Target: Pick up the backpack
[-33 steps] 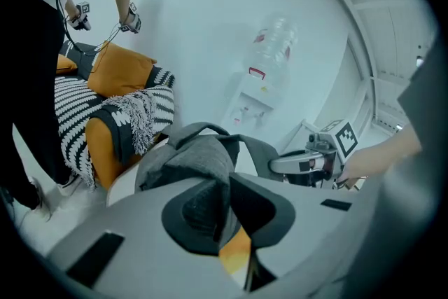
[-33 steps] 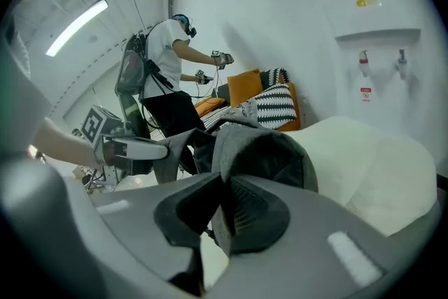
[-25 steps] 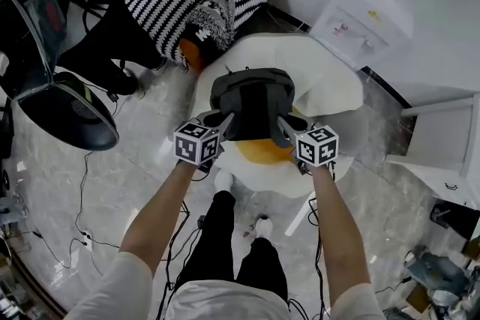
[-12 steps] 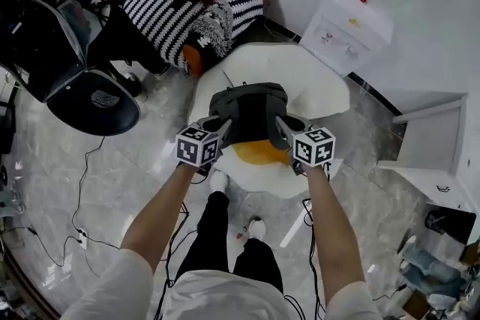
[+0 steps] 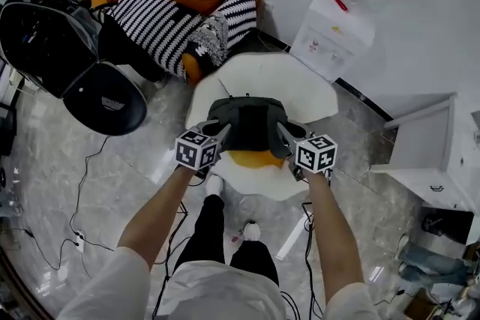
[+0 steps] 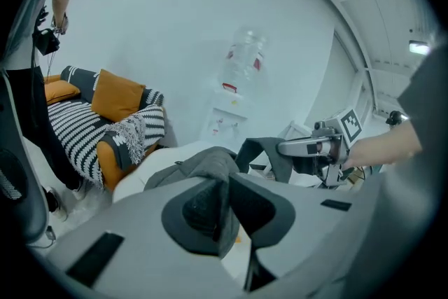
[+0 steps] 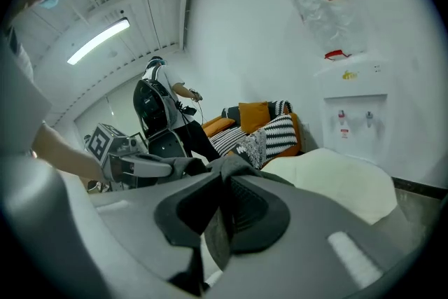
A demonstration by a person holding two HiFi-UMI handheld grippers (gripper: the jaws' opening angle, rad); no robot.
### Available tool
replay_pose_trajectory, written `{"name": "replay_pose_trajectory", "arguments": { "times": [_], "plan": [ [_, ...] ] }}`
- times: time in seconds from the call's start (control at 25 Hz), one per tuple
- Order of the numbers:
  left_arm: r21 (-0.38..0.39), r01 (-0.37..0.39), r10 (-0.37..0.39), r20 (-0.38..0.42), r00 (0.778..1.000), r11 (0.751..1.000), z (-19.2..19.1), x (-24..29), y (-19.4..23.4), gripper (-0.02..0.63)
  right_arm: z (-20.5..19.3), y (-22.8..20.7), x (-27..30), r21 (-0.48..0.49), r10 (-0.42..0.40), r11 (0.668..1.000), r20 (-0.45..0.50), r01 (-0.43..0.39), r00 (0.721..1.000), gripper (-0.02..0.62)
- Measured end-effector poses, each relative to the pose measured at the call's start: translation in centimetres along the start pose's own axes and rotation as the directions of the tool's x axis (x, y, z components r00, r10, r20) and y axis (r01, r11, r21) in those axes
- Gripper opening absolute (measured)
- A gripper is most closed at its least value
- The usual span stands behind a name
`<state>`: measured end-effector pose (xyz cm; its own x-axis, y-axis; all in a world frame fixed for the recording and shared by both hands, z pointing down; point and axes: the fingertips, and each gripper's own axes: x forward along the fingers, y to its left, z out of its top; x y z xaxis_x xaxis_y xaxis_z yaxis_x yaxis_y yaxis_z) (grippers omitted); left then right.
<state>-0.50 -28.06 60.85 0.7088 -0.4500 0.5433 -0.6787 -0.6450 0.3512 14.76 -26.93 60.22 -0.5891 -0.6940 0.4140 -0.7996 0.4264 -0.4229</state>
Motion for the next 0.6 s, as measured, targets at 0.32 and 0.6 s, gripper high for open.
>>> {"name": "replay_pose_trajectory", "arguments": {
  "times": [0.32, 0.6],
  "plan": [
    [0.020, 0.014, -0.015, 0.041, 0.999, 1.000, 2.2, -3.2, -4.8, 0.026, 1.6, 3.1, -6.0, -0.008, 0.036, 0.999, 0.052, -0.036, 0.998, 0.032],
    [0.040, 0.019, -0.023, 0.109, 0.994, 0.999, 2.6, -8.2, -10.4, 0.026, 2.8, 7.9, -12.6, -0.035, 0.059, 0.998, 0.132, -0.055, 0.989, 0.034]
  ]
}}
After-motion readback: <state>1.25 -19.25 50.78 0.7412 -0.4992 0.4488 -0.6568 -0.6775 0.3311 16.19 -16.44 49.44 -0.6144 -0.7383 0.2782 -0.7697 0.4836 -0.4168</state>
